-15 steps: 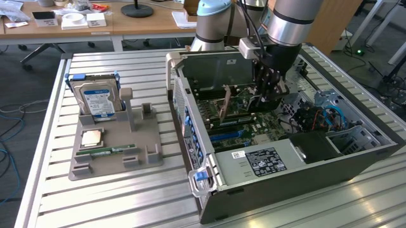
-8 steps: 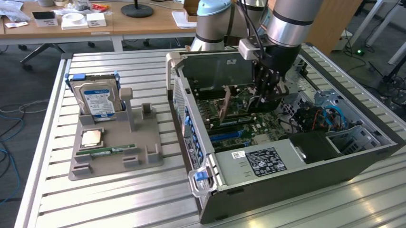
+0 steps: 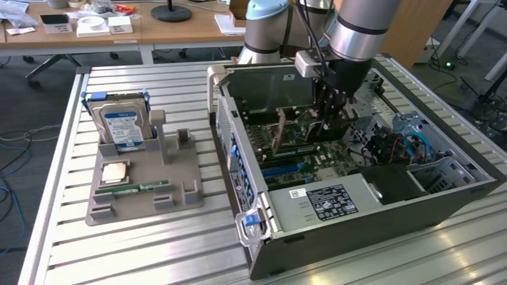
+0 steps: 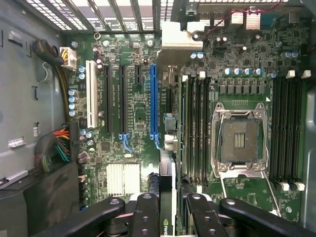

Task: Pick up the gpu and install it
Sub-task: 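Insert the gpu into the slot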

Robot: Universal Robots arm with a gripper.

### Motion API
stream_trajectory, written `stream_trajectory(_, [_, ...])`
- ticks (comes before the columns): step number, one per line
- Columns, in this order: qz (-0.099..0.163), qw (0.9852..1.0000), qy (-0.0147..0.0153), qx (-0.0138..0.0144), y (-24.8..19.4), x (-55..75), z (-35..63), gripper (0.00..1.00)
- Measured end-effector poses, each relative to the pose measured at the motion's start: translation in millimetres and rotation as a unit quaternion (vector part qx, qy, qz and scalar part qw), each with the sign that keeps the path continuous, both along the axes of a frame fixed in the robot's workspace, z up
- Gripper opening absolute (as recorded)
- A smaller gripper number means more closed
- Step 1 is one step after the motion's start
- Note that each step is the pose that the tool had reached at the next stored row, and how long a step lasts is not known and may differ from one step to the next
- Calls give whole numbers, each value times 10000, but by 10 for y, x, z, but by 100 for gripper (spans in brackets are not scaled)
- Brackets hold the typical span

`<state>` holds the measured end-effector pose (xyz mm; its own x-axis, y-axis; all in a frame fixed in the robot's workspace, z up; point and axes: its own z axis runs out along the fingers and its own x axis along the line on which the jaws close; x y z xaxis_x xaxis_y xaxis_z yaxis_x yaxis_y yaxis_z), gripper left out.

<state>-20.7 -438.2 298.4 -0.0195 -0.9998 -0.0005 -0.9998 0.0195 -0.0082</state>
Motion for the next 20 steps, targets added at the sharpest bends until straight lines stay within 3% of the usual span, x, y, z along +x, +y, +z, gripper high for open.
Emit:
stream_trajectory(5, [27,10000,-21,8,-5,-35,-34,26])
stream_trajectory(9, [66,10000,-34,11,-36,-57,-47,26])
stream_trajectory(18, [111,9999,-119,34,-43,-183,-104,26])
stream_trajectory(20, [115,9999,-122,32,-43,-189,-106,26])
